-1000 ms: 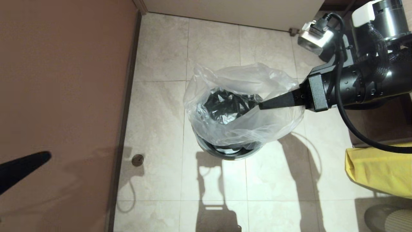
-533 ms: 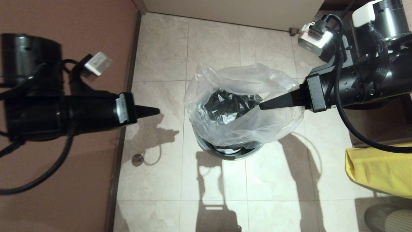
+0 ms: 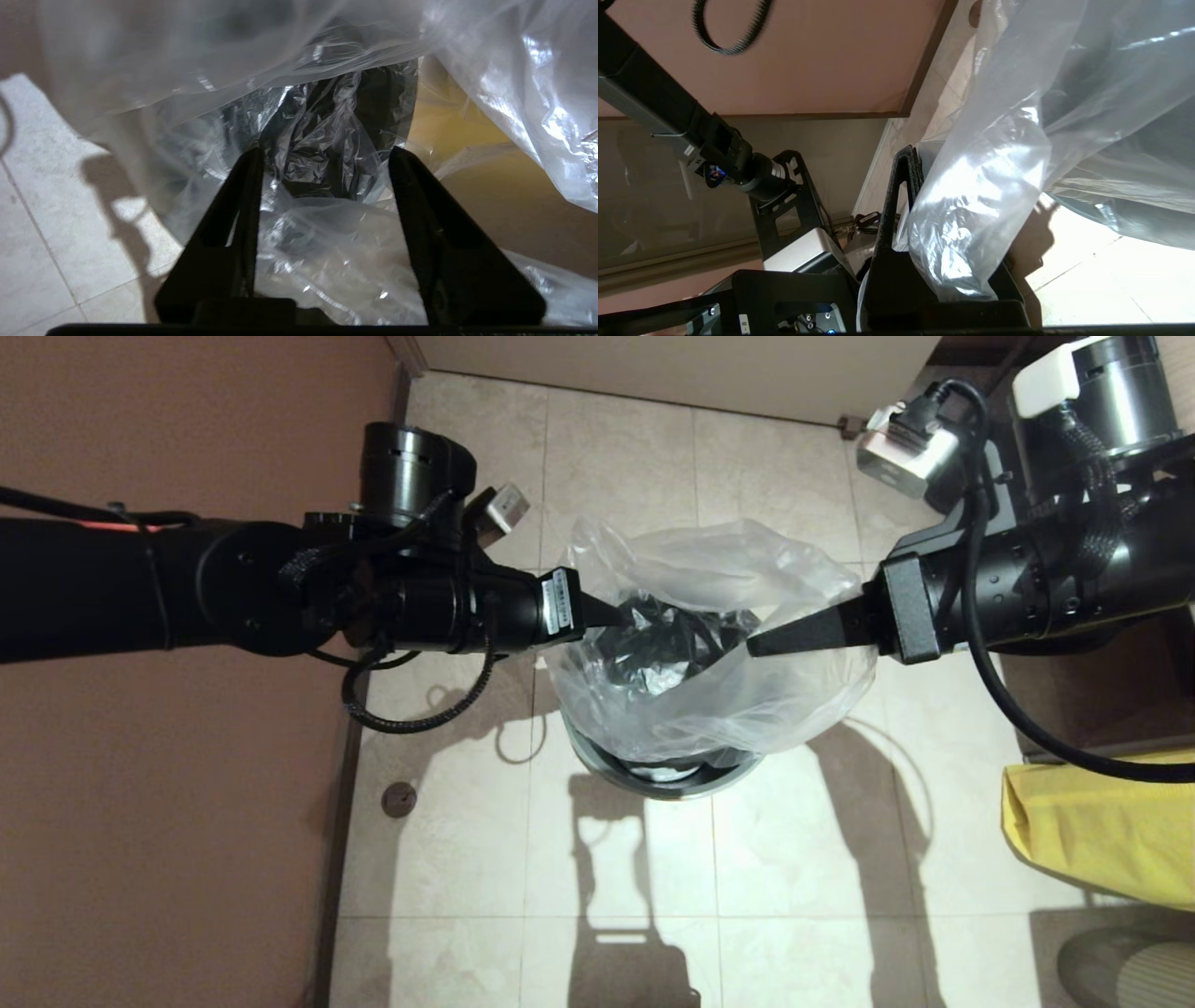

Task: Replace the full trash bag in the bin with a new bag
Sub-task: Put the new garbage bag on the trash can

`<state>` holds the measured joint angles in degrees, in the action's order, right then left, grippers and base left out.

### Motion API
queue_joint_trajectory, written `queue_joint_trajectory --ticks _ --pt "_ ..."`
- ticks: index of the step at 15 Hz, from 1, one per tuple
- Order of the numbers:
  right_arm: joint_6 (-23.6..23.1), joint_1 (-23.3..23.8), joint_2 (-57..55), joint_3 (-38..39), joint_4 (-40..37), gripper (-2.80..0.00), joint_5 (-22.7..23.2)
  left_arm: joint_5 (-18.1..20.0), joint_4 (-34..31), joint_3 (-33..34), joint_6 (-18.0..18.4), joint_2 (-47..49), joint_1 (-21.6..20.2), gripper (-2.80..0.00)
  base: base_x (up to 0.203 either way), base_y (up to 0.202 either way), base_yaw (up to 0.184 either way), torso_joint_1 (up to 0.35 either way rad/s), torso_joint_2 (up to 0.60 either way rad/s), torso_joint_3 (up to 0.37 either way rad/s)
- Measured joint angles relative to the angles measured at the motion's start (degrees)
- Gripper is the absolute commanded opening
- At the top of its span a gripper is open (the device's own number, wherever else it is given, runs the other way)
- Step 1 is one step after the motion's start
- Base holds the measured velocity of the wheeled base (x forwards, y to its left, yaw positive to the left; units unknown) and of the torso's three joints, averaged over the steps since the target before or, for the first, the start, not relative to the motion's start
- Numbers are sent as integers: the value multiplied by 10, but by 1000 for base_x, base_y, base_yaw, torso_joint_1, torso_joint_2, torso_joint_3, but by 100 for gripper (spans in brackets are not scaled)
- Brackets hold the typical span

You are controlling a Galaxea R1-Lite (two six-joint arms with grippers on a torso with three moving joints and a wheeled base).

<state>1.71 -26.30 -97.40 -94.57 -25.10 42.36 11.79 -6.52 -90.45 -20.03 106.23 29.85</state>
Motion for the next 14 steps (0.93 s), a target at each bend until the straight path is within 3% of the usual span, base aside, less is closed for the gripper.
queue_joint_trajectory --ticks 1,4,10,14 --pt "0 -2 -2 0 0 -280 0 -21 2 -7 20 12 7 0 0 0 0 0 0 0" --pt "0 -7 -6 0 0 -280 0 -130 7 -16 115 41 20 0 0 0 0 0 0 0" --pt "3 -11 -12 1 6 -280 1 -210 13 -37 175 31 48 0 0 0 0 0 0 0" --pt "3 -16 -13 1 7 -280 1 -233 36 -35 207 35 51 0 0 0 0 0 0 0"
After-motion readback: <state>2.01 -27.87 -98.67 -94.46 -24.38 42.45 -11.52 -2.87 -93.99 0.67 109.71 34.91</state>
